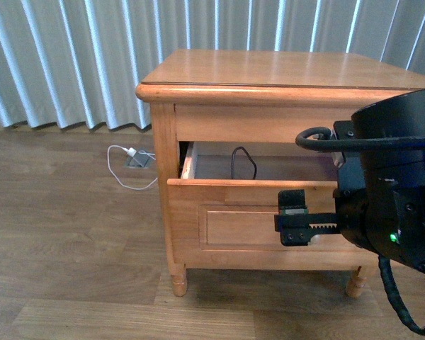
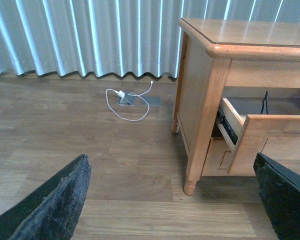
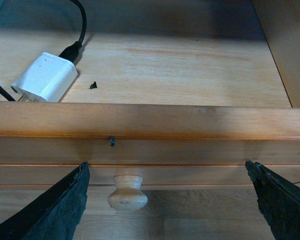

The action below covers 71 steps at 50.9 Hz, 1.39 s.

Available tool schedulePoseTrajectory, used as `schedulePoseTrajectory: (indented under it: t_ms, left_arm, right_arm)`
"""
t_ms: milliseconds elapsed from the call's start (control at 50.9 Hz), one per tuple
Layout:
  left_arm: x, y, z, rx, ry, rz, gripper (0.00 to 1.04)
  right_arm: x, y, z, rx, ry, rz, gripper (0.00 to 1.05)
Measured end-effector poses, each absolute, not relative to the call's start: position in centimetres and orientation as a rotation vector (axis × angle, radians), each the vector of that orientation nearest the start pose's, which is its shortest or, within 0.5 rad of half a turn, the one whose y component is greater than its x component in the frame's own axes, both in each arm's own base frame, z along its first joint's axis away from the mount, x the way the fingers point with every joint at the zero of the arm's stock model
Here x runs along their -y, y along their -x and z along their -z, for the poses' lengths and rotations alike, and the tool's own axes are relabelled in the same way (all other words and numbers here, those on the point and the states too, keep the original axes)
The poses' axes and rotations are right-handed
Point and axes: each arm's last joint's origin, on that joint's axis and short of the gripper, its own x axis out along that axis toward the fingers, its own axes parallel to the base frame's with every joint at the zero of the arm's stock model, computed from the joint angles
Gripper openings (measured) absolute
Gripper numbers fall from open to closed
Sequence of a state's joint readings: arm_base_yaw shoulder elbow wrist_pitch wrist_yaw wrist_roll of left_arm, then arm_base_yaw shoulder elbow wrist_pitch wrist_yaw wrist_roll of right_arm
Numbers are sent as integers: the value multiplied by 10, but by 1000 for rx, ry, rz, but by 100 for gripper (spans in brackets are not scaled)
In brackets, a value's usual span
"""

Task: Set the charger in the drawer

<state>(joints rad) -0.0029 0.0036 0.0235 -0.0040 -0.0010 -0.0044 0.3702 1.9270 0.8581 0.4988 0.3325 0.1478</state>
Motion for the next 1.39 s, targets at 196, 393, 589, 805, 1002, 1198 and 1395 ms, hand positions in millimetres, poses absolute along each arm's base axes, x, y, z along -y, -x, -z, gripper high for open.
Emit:
schedulePoseTrajectory:
  t_ms: [196, 393, 589, 805, 1002, 1198, 1395]
  left_arm:
    - [0, -96, -171, 16, 5, 2, 99]
    - [0, -96, -171, 16, 4, 2, 99]
    - [0, -96, -171, 16, 5, 2, 99]
    - [0, -96, -171, 16, 4, 2, 99]
    - [0, -96, -171, 16, 5, 2, 99]
    - [0, -96, -171, 16, 4, 2, 99]
    - [0, -96, -171, 16, 4, 2, 99]
  right_arm:
    - [-128, -373, -113, -488, 10, 15, 96]
    - [-128, -398, -110, -453, -36, 30, 96]
    - [-130, -421, -106, -410, -55, 43, 96]
    - [-132, -440, -102, -375, -69, 61, 96]
    - [-133, -452, -100, -367, -65, 57, 96]
    - [-134, -467, -95, -360, -56, 57, 96]
    - [-132, -472, -96, -349, -58, 57, 96]
